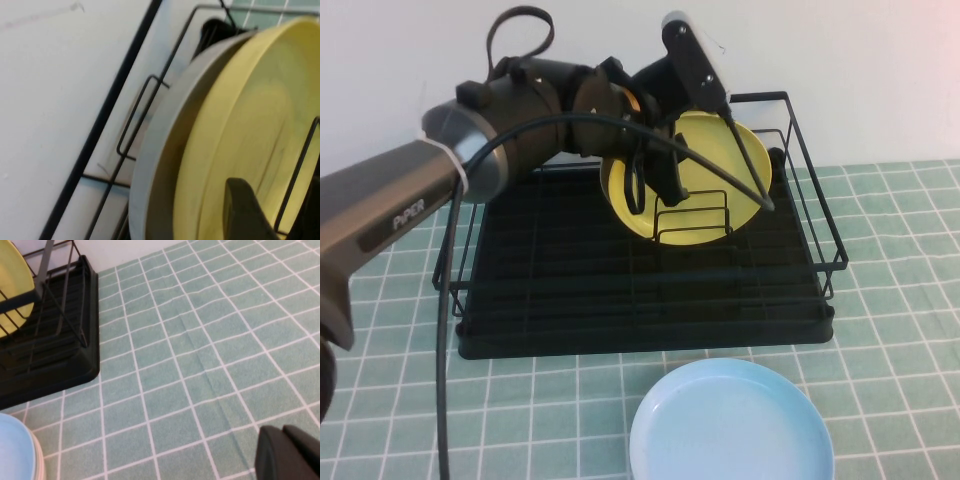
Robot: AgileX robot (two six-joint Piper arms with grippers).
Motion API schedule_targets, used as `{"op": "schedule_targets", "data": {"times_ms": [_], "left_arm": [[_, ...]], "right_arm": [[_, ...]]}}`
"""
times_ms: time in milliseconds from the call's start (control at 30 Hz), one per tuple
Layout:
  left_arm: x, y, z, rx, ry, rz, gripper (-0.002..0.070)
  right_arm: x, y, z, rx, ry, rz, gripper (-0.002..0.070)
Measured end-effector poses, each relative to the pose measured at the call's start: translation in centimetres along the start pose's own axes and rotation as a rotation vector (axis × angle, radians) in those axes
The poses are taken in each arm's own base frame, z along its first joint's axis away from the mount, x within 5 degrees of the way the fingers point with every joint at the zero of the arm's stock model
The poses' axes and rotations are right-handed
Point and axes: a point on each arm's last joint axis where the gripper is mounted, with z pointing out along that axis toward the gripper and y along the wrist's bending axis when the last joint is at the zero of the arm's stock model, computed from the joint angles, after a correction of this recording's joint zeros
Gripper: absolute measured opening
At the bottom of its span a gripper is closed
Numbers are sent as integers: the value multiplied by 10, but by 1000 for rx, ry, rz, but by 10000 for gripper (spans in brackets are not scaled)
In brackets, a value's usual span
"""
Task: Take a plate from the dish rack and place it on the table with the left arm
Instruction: Grasp the plate from the shelf
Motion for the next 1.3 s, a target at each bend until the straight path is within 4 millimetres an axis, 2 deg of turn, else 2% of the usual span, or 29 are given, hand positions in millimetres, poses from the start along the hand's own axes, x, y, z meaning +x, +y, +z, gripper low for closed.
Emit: {"op": "schedule_targets", "data": {"times_ms": [100,300,1100,1300], "left_arm": [[5,0,6,-15,22,19,256],[0,2,7,-73,-4,16,258],[-6,3,7,-119,-52,36,258],[2,-2,25,-114,-55,-13,258]], "right_arm": [[0,0,0,0,0,0,-1],[0,0,0,0,0,0,-1],[0,0,0,0,0,0,-1],[0,0,0,0,0,0,-1]]}}
